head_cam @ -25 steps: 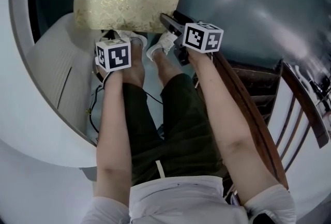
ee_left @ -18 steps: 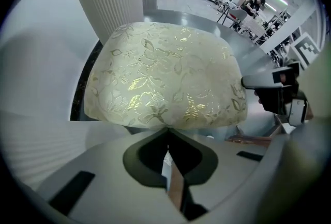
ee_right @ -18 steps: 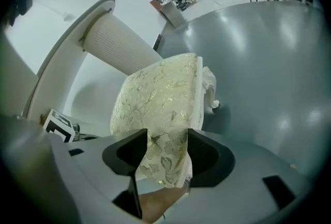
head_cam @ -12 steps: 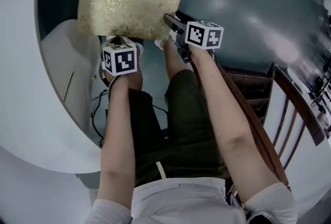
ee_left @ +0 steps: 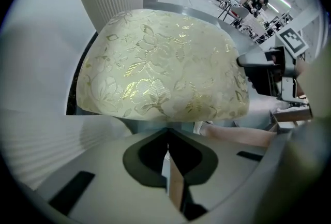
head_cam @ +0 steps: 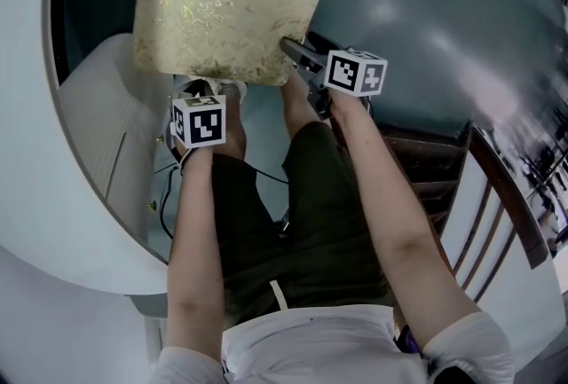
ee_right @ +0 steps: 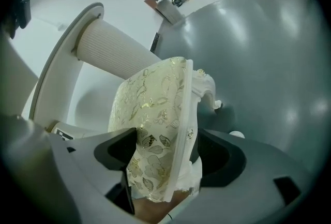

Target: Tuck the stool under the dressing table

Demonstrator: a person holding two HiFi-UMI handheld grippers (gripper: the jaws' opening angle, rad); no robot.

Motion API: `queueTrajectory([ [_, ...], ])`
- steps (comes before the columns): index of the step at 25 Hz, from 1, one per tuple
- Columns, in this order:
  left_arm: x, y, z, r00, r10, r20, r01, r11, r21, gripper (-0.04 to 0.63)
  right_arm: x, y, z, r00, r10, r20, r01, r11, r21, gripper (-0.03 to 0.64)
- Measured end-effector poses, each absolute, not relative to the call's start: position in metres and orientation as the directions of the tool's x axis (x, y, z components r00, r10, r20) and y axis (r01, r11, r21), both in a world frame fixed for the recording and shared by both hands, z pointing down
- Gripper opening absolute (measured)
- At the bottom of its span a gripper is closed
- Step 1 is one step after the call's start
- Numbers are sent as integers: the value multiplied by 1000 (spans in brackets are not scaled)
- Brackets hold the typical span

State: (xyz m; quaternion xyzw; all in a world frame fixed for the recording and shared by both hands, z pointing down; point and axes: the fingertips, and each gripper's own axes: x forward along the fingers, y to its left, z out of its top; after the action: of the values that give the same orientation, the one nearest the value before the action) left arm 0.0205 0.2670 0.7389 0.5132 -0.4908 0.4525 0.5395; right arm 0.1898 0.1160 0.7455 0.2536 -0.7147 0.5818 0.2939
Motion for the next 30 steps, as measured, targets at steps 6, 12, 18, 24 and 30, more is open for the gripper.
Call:
queueTrajectory([
  [6, 25, 267, 738, 121, 8, 993, -991, 50, 121, 5, 181, 118, 742, -778, 35, 627, -614, 173, -770, 308],
  [12, 29, 259, 740, 116, 27, 993, -993, 0, 116, 5, 180, 118, 743, -793, 52, 607, -596, 139, -791, 301],
  [18, 29, 260, 739, 109, 39, 993, -994, -6, 109, 5, 180, 118, 742, -790, 47, 612, -603, 129, -788, 301],
  [24, 35, 260, 739, 88, 37, 995, -996, -12, 89, 5, 180, 115, 741, -798, 44, 601, -590, 148, -794, 299],
  [30, 33, 258, 741, 81, 49, 995, -996, 47, 79, 5, 180, 115, 742, -798, 41, 602, -594, 120, -795, 302],
])
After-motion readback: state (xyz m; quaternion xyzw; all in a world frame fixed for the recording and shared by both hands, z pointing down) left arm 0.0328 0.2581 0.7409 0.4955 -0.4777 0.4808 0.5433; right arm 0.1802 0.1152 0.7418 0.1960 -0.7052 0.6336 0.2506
